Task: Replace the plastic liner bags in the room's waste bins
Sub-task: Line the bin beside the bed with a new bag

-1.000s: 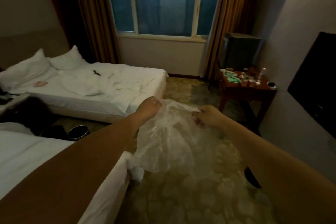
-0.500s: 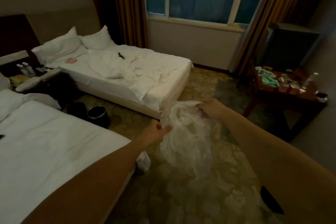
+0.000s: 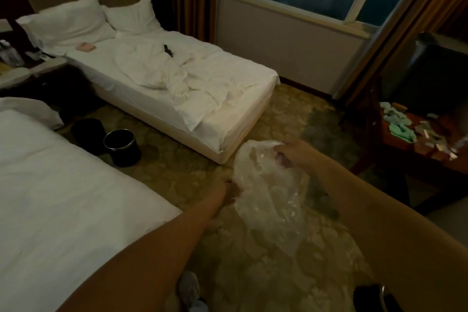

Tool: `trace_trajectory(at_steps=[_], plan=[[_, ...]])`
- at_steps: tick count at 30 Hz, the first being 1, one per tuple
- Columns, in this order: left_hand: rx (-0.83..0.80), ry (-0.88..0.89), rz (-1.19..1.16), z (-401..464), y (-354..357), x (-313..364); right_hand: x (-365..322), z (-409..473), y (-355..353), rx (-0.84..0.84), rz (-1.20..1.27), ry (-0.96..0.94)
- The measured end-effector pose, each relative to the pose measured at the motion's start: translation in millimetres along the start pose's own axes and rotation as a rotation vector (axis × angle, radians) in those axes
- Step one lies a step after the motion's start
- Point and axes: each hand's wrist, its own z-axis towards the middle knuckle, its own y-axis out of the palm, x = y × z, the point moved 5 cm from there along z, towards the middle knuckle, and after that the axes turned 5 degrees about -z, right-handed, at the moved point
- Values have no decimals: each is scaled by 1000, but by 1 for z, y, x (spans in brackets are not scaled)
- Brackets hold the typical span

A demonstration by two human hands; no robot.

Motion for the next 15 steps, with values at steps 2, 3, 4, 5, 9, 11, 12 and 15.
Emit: trace_trajectory(at_steps=[2, 3, 4, 5, 9, 11, 12, 15], plan=[[85, 80, 4, 20, -19, 31, -12, 34, 6, 2, -29, 29], [117, 130, 29, 28, -30, 48, -19, 50, 11, -5, -47, 43], [147, 181, 76, 37, -43, 64, -25, 66, 17, -21, -73, 47], [181, 238, 120, 46, -55, 79, -32, 81, 25, -43, -105, 37], [287, 375, 128, 71, -95, 133, -67, 139, 56, -76, -221, -52], [310, 414, 145, 85, -109, 153, -86, 165, 71, -76, -264, -118], [311, 422, 175, 94, -115, 163, -94, 181, 79, -76, -246, -136], [320, 399, 246, 120, -130, 189, -120, 227, 103, -127, -116, -225]])
